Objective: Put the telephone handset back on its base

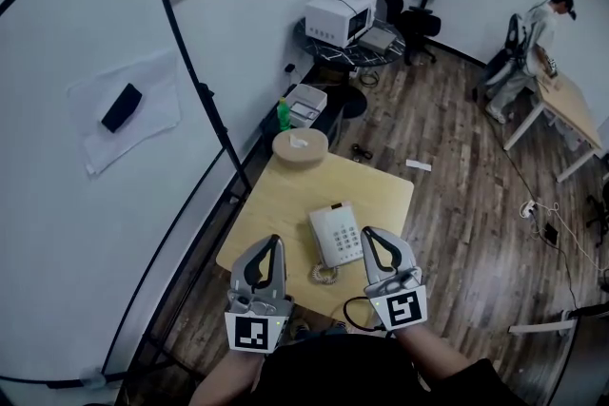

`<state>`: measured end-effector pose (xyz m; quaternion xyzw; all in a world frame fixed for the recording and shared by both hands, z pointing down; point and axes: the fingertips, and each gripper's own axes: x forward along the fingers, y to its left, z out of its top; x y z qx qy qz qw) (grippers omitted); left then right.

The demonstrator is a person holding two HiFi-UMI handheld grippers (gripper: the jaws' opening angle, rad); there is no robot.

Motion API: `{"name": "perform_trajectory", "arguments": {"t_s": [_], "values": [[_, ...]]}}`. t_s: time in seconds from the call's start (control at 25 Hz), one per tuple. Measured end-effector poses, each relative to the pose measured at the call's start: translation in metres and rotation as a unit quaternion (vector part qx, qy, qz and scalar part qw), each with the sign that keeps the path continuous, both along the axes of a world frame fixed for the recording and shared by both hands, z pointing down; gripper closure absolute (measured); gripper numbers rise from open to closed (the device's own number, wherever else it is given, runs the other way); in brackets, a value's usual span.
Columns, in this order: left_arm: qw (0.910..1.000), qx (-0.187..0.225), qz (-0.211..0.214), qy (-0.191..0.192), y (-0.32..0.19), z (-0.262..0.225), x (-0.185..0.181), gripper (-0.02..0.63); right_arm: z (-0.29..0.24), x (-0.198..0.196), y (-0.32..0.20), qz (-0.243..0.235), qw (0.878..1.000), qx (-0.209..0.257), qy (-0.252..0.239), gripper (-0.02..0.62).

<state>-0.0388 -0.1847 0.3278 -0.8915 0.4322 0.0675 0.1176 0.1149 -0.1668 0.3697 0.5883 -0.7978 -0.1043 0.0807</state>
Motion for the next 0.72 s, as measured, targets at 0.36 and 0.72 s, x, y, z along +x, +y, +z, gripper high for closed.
{"name": "perform_trajectory", "arguments": {"t_s": [0.36, 0.72], "values": [[1.0, -0.001, -0.002, -0.002, -0.0036, 0.0025, -0.0027, 0.606, 0.0031, -0.0013, -0.0028, 0.005, 1.0, -0.002, 0.001, 0.585], [0.9999, -0.009, -0.004, -0.004, -0.0067, 0.0053, -0.0047, 0.606, 0.0048, -0.0016, -0.0073, 0.006, 1.0, -0.007, 0.0, 0.586]]}}
